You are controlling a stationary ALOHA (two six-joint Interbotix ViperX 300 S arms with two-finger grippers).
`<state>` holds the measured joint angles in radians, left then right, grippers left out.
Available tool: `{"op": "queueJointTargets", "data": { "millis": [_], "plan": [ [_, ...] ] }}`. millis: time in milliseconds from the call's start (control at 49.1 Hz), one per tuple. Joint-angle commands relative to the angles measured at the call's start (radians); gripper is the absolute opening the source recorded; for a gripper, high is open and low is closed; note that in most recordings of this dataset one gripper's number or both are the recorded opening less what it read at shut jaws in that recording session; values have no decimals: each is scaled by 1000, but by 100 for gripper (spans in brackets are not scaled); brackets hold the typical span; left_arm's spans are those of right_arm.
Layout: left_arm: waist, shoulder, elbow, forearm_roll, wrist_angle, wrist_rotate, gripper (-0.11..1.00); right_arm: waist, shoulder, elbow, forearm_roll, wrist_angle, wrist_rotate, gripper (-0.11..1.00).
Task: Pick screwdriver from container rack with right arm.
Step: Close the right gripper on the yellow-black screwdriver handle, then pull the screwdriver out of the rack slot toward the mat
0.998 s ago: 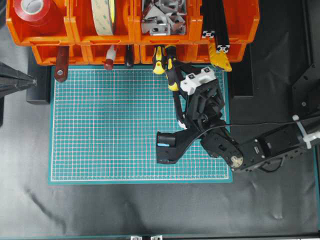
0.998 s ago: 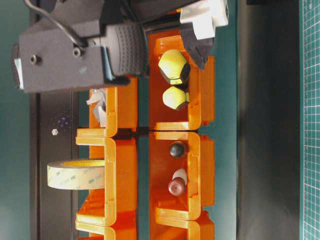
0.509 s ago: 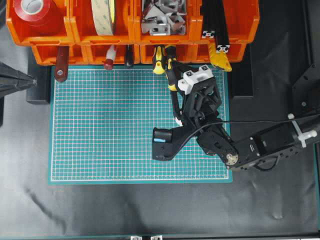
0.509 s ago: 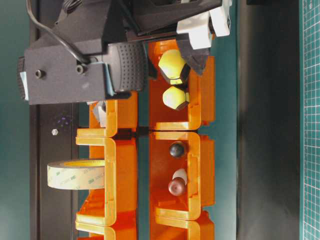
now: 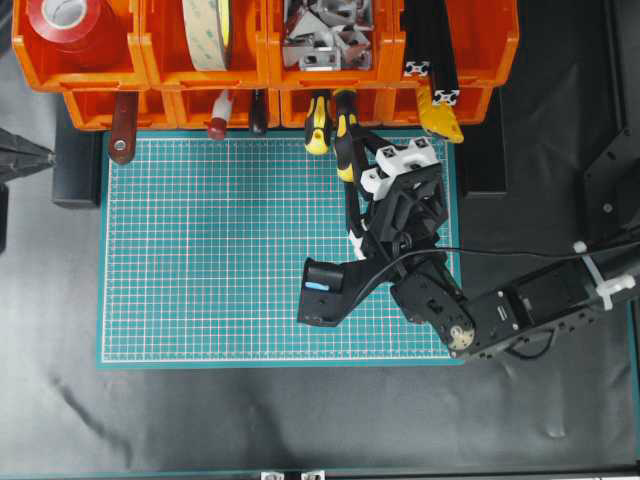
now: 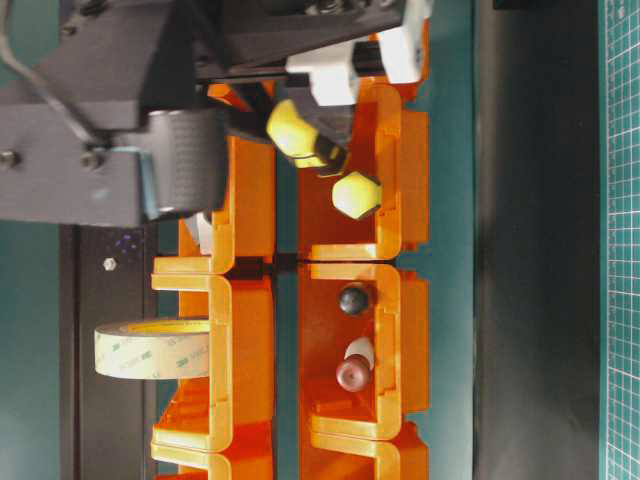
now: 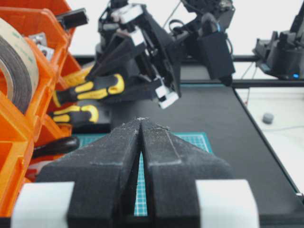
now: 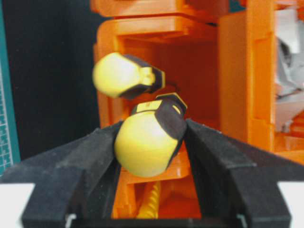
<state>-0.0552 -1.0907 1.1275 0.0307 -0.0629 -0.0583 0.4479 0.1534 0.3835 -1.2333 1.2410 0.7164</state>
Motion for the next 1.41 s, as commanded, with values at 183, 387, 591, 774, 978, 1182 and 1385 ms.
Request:
{"op": "queueJointTargets", "data": {
  "millis": [183, 387, 591, 774, 978, 1182, 1385],
  "plan": [
    [3, 3, -32, 3, 8, -3, 1, 15, -15, -29, 29, 46, -3, 40],
    [3, 5, -31, 3, 9, -3, 1, 60, -15, -23, 84, 54, -5, 40],
    [3, 5, -28, 3, 21, -3, 1, 130, -14, -34, 104, 118, -5, 40],
    [3, 6, -26, 3, 31, -3, 1, 190, -8, -83, 98, 241, -40, 40],
    [6, 8, -26, 3, 31, -2, 1, 265, 21, -155, 98, 341, -83, 40],
    [8, -5, -28, 3, 31, -2, 1, 360, 78, -262, 98, 357, -181, 40],
    [8, -6, -31, 3, 31, -3, 1, 400, 149, -413, 92, 400, -295, 40]
  ]
}}
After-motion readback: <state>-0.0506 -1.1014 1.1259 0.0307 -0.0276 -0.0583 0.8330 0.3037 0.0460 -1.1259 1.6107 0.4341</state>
